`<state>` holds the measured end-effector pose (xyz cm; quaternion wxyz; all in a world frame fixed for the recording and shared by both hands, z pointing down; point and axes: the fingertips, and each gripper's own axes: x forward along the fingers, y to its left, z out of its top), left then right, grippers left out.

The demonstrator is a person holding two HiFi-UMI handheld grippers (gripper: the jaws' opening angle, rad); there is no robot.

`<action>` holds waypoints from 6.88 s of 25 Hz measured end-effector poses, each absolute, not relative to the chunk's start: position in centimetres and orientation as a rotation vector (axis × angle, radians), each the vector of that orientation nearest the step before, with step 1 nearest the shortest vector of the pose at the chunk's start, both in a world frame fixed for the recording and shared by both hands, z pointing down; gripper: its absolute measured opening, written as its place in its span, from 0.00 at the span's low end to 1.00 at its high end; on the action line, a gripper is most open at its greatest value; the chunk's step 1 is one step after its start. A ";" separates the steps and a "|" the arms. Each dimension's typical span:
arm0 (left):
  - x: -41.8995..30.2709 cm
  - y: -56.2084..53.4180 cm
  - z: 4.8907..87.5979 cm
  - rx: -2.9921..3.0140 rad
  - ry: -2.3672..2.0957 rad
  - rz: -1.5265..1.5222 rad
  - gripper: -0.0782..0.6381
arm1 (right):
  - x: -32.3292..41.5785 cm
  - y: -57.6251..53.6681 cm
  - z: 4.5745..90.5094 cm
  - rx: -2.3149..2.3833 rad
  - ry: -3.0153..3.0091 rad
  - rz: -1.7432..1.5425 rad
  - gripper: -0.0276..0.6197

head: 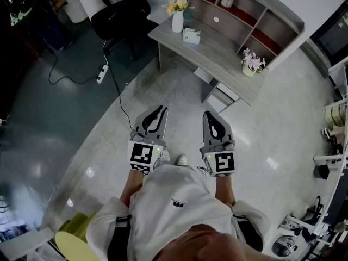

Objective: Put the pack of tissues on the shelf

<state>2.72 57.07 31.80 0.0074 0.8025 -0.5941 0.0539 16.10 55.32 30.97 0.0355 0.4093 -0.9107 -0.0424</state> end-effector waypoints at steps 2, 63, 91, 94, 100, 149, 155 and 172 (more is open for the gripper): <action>2.6 57.0 31.8 2.512 -1.855 0.162 0.19 | 15.8 55.2 30.8 1.250 -2.789 -0.141 0.08; -1.9 37.1 34.9 2.544 -1.750 0.211 0.19 | 10.0 36.0 34.4 1.286 -2.755 -0.026 0.08; -0.2 24.1 34.6 2.504 -1.820 0.245 0.19 | 12.0 22.3 33.9 1.261 -2.809 -0.017 0.08; -0.1 23.0 34.9 2.506 -1.805 0.249 0.19 | 11.9 21.3 34.2 1.266 -2.803 -0.014 0.08; -0.7 20.4 35.5 2.513 -1.783 0.250 0.19 | 11.4 18.9 34.5 1.282 -2.791 -0.014 0.08; -7.6 -1.9 50.2 2.507 -1.307 0.464 0.19 | 1.8 -1.8 46.9 1.357 -2.495 0.239 0.08; -7.4 -2.9 51.9 2.509 -1.248 0.489 0.19 | 1.2 -2.9 47.5 1.377 -2.472 0.247 0.08; -6.9 -5.3 57.8 2.423 -1.237 0.553 0.19 | 0.9 -4.7 53.5 1.298 -2.430 0.337 0.08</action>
